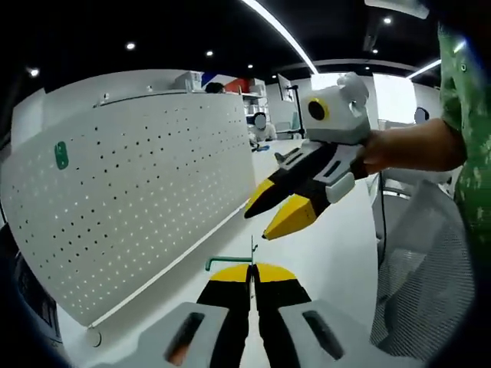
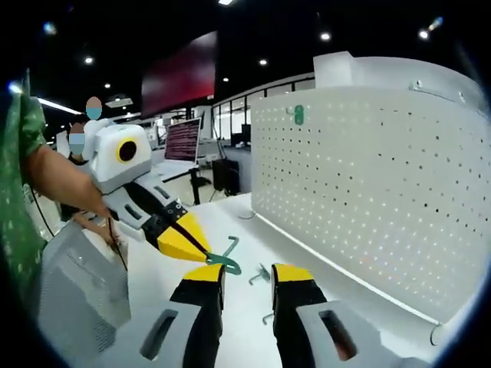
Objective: Insert the hook assembly into the mounting plate slot until the hook locks in place.
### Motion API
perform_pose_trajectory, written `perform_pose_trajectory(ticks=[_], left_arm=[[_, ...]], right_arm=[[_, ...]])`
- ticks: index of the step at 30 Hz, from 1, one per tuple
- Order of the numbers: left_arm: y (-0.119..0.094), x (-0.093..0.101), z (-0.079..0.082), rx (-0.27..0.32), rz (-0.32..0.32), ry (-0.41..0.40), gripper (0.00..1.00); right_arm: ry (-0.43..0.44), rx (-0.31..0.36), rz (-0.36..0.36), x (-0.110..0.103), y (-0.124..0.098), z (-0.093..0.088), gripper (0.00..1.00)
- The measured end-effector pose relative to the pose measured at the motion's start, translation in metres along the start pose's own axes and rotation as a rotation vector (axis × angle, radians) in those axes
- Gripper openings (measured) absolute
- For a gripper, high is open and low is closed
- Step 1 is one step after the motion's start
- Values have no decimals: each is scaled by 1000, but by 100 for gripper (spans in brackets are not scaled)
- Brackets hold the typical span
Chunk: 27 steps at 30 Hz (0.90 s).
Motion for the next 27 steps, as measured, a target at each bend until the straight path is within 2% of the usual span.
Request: perform_pose_trajectory(ticks=[13,20,27], left_arm=[[2,4,3,3,-46,25,1],[1,8,6,7,-97,48,1],[-1,12,7,15,-160,76,1]], right_arm=[[-51,-21,63,-2,-1,-2,10],[-69,-21,101,-4,-6,-4,9],[-100,-23,175,-9,-12,-5,6]])
Point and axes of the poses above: the point that each gripper's makers call its tool centre point, and the gripper's own axes: y roughly forward along the fingers, x roughly to its right, z roughly out of its top, the point moved 8 cm from there along -y, roughly backward along the fingers, and after that the axes turned 10 degrees about -z, right-handed, at the moved point
